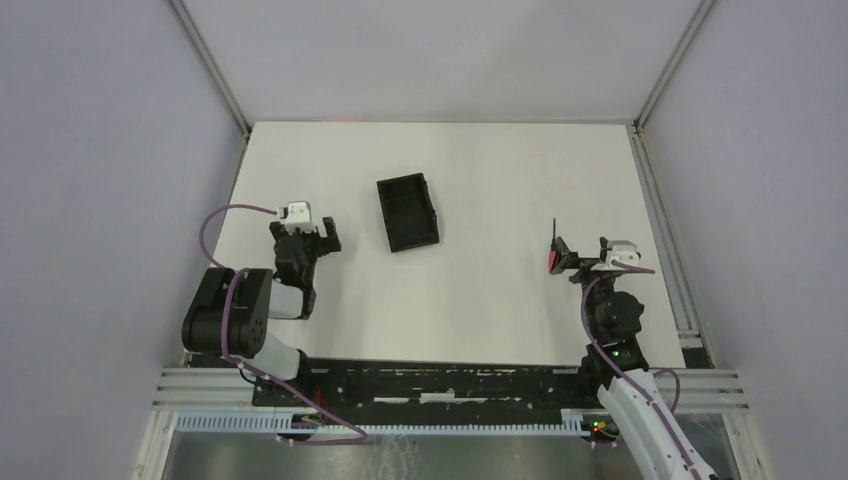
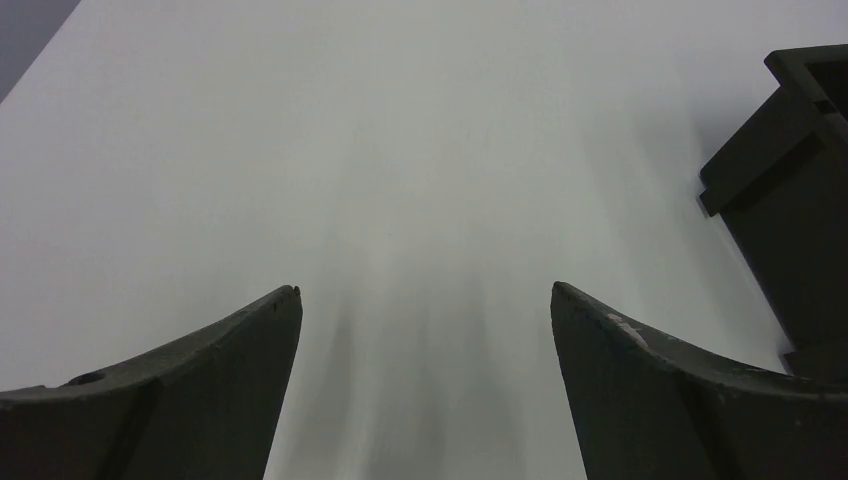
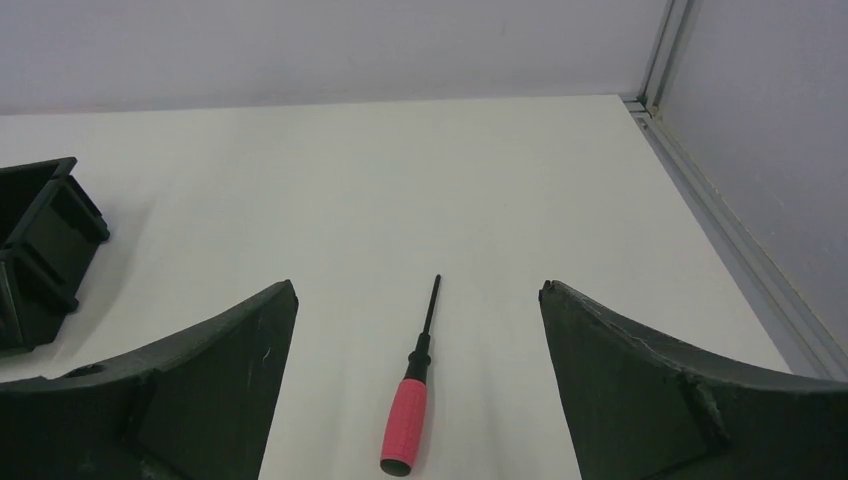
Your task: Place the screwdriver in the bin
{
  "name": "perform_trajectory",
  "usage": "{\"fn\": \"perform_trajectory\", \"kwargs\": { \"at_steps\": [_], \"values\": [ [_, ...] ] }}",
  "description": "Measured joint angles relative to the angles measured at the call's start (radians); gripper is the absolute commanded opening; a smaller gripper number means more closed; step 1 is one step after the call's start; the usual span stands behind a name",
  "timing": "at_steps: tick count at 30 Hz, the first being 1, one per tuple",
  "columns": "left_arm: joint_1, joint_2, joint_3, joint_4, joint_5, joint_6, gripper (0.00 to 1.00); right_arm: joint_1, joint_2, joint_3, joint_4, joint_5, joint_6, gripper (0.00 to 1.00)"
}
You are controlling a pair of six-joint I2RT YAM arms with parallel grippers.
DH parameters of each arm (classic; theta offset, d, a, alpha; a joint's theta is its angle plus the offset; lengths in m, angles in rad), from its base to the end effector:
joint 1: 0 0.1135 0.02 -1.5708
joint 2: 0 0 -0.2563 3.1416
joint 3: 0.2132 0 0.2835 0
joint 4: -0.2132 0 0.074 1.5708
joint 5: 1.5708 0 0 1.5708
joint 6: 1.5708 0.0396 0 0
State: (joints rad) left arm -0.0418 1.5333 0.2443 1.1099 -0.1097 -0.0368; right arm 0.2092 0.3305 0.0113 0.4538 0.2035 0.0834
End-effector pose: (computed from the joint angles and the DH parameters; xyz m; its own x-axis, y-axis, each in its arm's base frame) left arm 0.2566 -0.0064 0.1000 -0.1754 -0.0293 -0.9841 -0.0726 0.9972 -0.0167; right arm 0.1692 0.0277 0.1818 0.1302 0.1111 -0.9853 -0.0184 0.9938 0.1096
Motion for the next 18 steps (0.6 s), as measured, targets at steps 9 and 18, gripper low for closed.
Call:
{"fn": "perform_trajectory", "kwargs": {
  "at_steps": [9,18],
  "values": [
    [0.000,0.000,0.000,0.000,0.000,0.000,1.00,0.000,0.145,0.025,-0.074,0.001,-0.003,0.98],
    [0.000,0.000,0.000,0.000,0.000,0.000,1.00,0.000,0.708,0.767,-0.603,0.013,-0.014,0.98]
  ]
}}
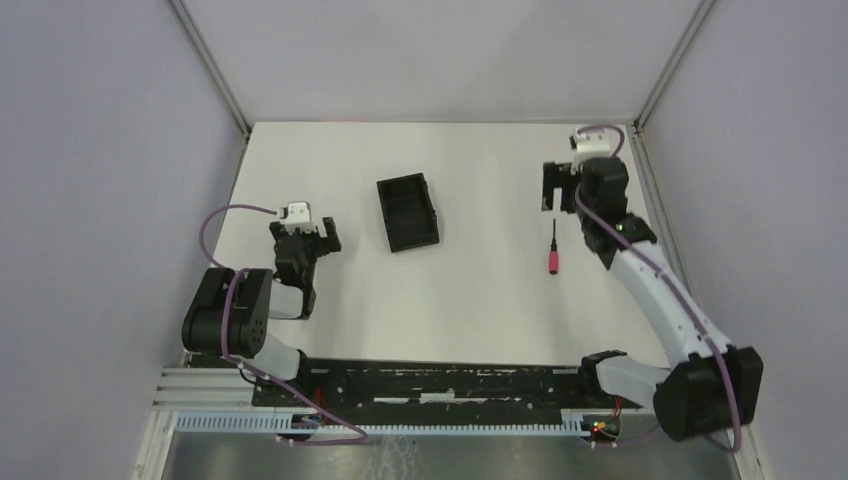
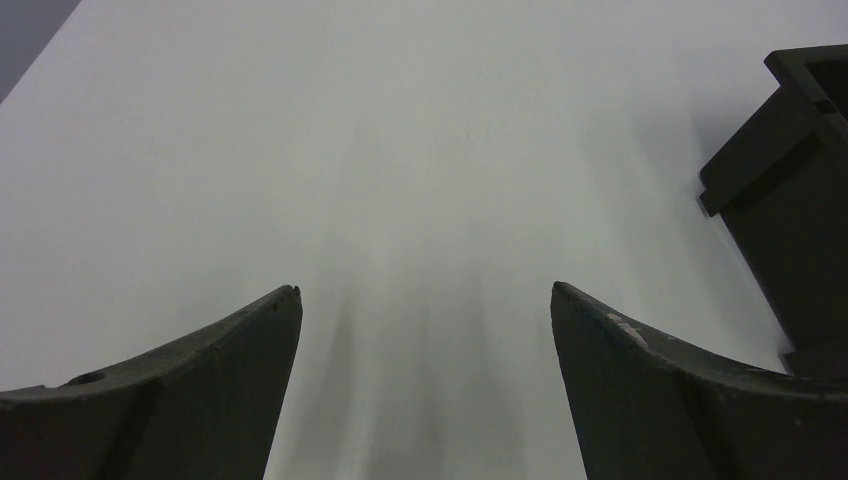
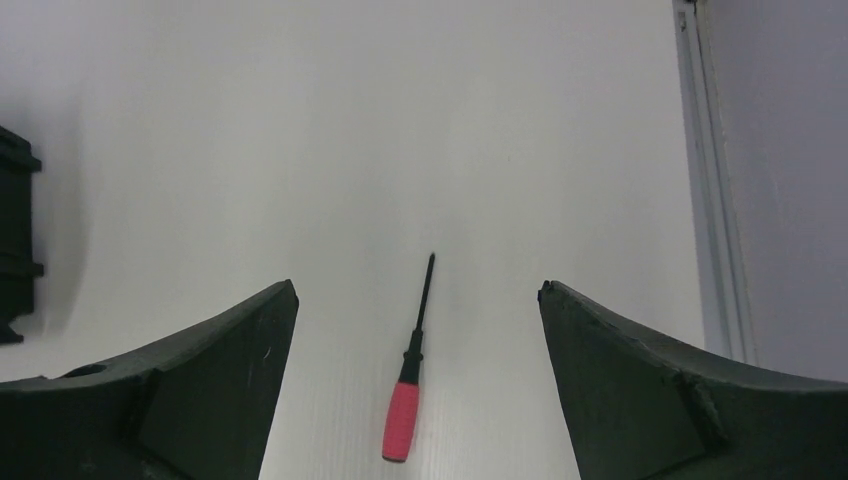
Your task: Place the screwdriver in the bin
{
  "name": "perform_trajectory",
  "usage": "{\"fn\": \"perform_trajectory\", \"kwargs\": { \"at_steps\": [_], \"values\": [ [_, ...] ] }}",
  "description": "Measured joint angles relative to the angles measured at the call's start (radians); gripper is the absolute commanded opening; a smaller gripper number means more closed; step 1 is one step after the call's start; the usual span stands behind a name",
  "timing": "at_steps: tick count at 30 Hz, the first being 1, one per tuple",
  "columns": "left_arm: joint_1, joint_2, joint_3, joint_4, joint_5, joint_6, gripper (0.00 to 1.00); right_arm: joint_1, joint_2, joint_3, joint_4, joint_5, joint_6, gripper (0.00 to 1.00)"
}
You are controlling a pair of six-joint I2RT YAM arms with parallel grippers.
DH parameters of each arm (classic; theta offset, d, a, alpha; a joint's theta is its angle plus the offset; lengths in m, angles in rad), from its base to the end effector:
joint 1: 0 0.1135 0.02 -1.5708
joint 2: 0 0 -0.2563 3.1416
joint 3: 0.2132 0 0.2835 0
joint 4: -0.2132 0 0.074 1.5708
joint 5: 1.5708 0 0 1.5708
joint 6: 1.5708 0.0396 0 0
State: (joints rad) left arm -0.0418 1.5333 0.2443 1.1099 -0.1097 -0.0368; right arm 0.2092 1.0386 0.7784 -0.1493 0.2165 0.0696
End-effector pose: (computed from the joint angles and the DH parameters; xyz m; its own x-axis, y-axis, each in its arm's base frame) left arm 0.2566 -0.0064 0.1000 -0.1754 -0.0293 -0.9841 -0.0726 0.9972 -0.0167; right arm 0.2722 0.0491 0.2762 -0.3892 -0.0132 -0.9210 0.0170 0.9996 -0.0215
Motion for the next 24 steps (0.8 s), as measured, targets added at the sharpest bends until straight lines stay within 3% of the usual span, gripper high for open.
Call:
{"fn": "perform_trajectory", "kwargs": {
  "at_steps": [4,8,14,18,20,24],
  "values": [
    [0.000,0.000,0.000,0.000,0.000,0.000,1.00,0.000,0.274,0.403,-0.241,0.009,-0.025,0.97],
    [0.000,0.000,0.000,0.000,0.000,0.000,1.00,-0.021,0.524,0.654,-0.448,-0.035,-0.061,0.83],
    [0.000,0.000,0.000,0.000,0.000,0.000,1.00,-0.061,0.756,0.568,-0.524,-0.145,-0.074,0.78],
    [0.000,0.000,0.000,0.000,0.000,0.000,1.00,-0.078,0.796,0.417,-0.533,-0.163,-0.058,0.65],
    [0.000,0.000,0.000,0.000,0.000,0.000,1.00,-0.087,0.786,0.383,-0.516,-0.183,-0.045,0.50],
    [0.000,0.000,0.000,0.000,0.000,0.000,1.00,-0.108,0.750,0.328,-0.453,-0.208,-0.040,0.03]
  ]
}}
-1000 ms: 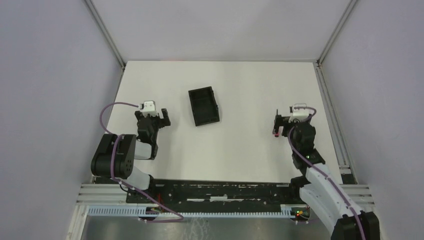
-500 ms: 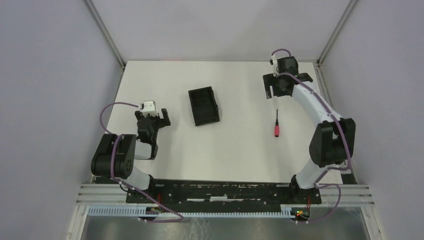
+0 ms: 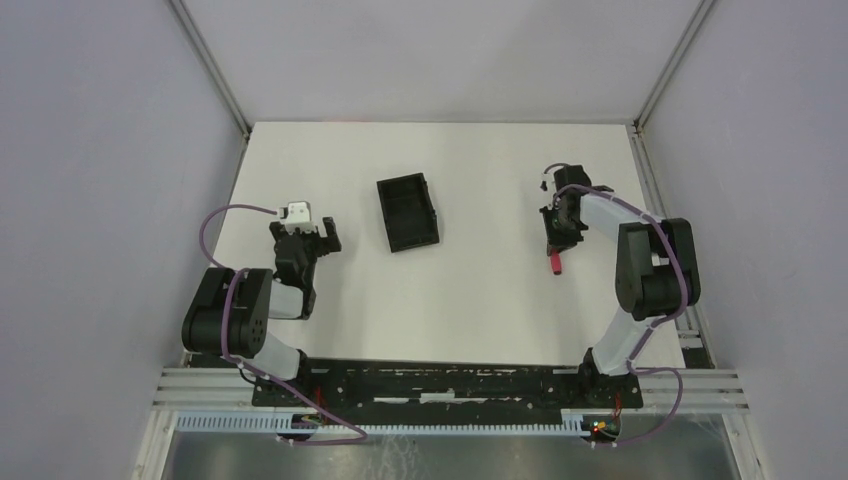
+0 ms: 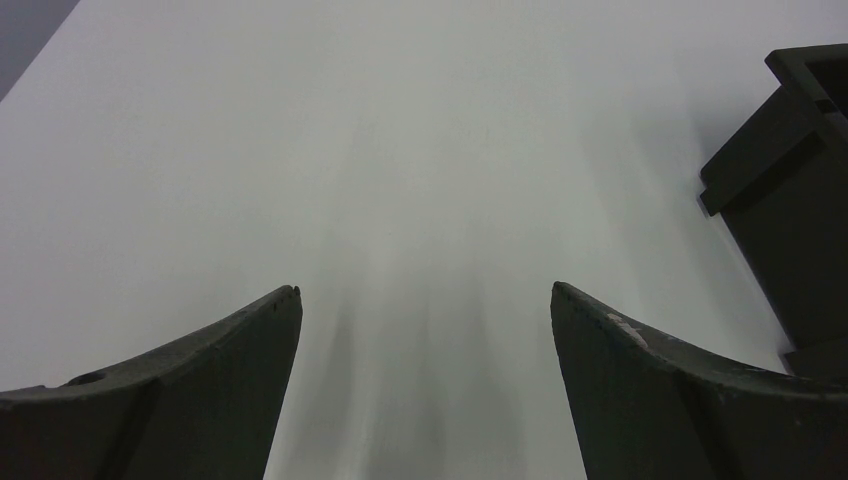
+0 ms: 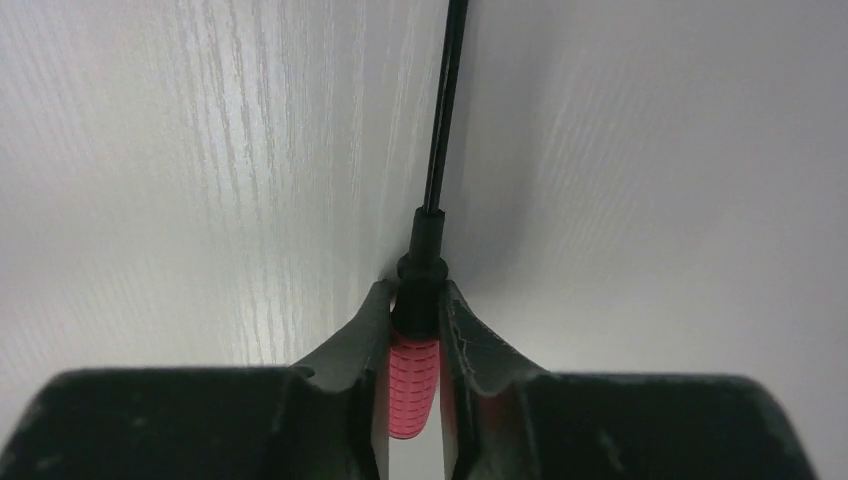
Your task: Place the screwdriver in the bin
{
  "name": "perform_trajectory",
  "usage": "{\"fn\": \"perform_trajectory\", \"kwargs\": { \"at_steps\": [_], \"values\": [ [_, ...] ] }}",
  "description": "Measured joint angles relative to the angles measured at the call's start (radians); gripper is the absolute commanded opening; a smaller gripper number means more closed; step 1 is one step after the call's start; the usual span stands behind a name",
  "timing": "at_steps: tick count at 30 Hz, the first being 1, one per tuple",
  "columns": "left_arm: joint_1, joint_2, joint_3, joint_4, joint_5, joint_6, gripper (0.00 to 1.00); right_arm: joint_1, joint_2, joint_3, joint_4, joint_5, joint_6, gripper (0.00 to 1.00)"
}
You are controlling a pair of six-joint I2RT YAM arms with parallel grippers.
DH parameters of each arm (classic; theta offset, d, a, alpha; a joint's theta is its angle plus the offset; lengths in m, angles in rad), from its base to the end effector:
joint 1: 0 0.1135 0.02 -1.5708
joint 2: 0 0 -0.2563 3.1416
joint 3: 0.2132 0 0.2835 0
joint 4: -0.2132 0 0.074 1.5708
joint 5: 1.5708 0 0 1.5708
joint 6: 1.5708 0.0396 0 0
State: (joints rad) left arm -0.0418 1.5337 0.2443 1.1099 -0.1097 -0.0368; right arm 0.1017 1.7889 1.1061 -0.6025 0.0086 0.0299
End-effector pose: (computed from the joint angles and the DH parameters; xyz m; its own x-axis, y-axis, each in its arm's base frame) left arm 0.2566 -0.0064 0.0999 -0.1758 -0.0292 -0.9840 -0.0726 0.9972 -0.0167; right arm 0.3584 0.0362 0.1264 -0.9571 -0.0676 -0.2818 -0.0705 0.9975 0.0002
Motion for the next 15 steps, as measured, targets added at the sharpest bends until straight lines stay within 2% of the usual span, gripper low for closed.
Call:
{"fn": "perform_trajectory", "kwargs": {
  "at_steps": [1,4,7,10,15],
  "values": [
    [0.000,0.000,0.000,0.000,0.000,0.000,1.00,-0.006,-0.006,-0.007,0.008,-0.006,0.000,0.00],
    [0.000,0.000,0.000,0.000,0.000,0.000,1.00,-0.025,-0.007,0.002,-0.002,-0.033,0.002,0.00],
    [0.000,0.000,0.000,0.000,0.000,0.000,1.00,-0.031,0.016,0.085,-0.097,-0.035,-0.010,0.00],
    [0.000,0.000,0.000,0.000,0.000,0.000,1.00,-0.031,0.042,0.279,-0.231,-0.031,-0.028,0.00],
    [0.000,0.000,0.000,0.000,0.000,0.000,1.00,-0.033,0.044,0.709,-0.376,0.000,-0.035,0.00]
  ]
}}
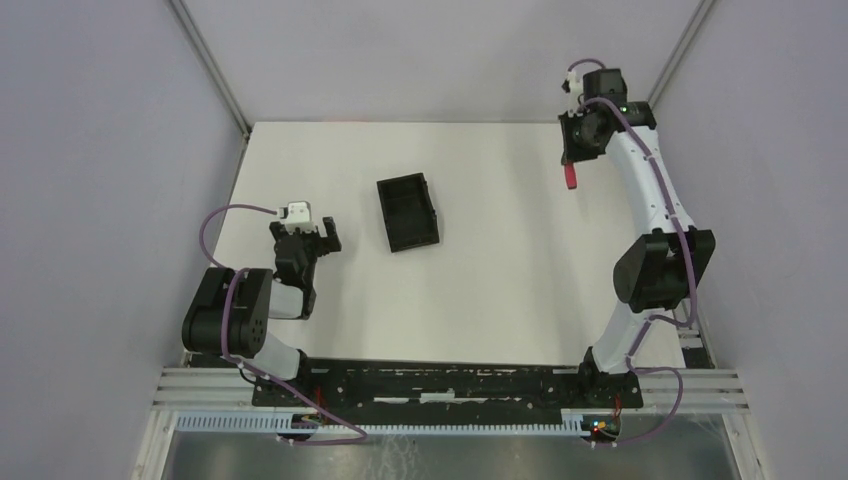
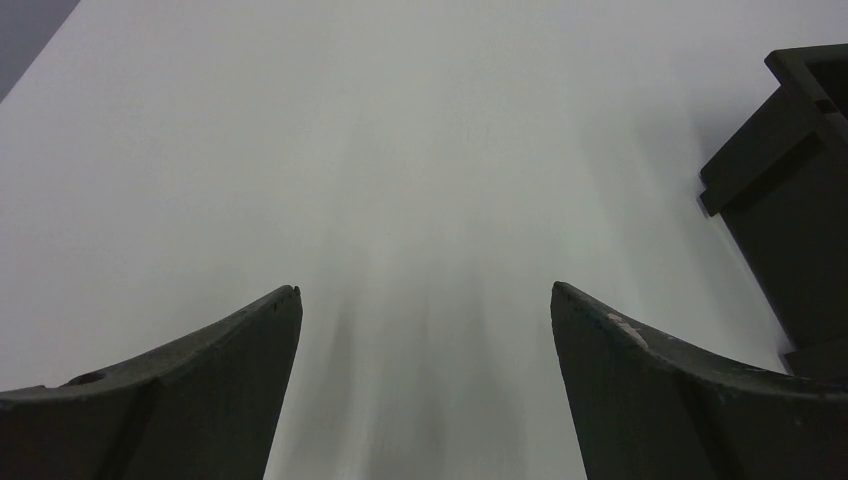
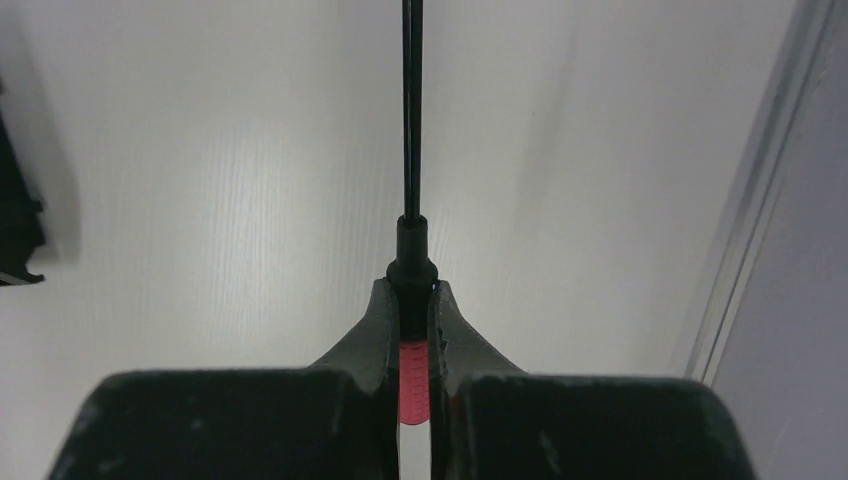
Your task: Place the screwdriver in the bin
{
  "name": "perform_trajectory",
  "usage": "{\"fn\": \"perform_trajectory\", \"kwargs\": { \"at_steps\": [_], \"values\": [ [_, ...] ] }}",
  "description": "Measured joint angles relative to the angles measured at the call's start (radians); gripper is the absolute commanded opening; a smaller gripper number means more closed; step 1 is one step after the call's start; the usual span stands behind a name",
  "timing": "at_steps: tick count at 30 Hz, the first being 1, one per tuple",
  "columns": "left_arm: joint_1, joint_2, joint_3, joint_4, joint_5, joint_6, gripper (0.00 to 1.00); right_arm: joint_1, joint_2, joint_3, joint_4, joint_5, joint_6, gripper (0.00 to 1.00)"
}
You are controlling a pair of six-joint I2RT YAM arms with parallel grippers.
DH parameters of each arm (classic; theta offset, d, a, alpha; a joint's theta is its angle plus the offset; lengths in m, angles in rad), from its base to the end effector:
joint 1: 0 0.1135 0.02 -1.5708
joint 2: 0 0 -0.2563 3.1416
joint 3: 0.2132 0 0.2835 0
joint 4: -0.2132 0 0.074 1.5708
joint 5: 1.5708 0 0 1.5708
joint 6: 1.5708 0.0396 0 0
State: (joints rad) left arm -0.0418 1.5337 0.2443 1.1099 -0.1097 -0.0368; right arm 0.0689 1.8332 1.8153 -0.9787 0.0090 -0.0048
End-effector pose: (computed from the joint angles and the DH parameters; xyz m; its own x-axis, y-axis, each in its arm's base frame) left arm 0.2566 -0.0064 0.0999 -0.1758 -0.0292 -0.9840 -0.0726 0.9972 -0.0167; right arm 0.4253 0.0290 0.3207 -0.8373 -0.0626 -0.5431 -0.0680 0.9976 -0.0102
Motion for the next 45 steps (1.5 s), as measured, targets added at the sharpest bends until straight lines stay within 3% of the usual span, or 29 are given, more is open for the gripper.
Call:
{"fn": "perform_trajectory", "kwargs": {
  "at_steps": [4,10,15,19,24,31,35,40,45],
  "values": [
    [0.000,0.000,0.000,0.000,0.000,0.000,1.00,-0.002,-0.011,0.158,-0.044,-0.005,0.026,0.00],
    [0.000,0.000,0.000,0.000,0.000,0.000,1.00,0.056,-0.023,0.060,0.037,-0.081,0.148,0.00],
    [0.000,0.000,0.000,0.000,0.000,0.000,1.00,0.279,-0.047,-0.092,0.269,-0.112,0.283,0.00],
    [0.000,0.000,0.000,0.000,0.000,0.000,1.00,0.483,-0.026,-0.094,0.430,-0.124,0.349,0.00],
    [0.000,0.000,0.000,0.000,0.000,0.000,1.00,0.620,0.085,-0.002,0.553,-0.093,0.328,0.00],
    [0.000,0.000,0.000,0.000,0.000,0.000,1.00,0.669,0.230,0.005,0.625,0.002,0.204,0.00],
    [0.000,0.000,0.000,0.000,0.000,0.000,1.00,0.677,0.267,-0.054,0.645,0.039,0.145,0.10],
    [0.000,0.000,0.000,0.000,0.000,0.000,1.00,0.680,0.302,-0.092,0.649,0.050,0.093,0.38],
    [0.000,0.000,0.000,0.000,0.000,0.000,1.00,0.686,0.304,-0.105,0.650,0.062,0.077,0.50]
  ]
}}
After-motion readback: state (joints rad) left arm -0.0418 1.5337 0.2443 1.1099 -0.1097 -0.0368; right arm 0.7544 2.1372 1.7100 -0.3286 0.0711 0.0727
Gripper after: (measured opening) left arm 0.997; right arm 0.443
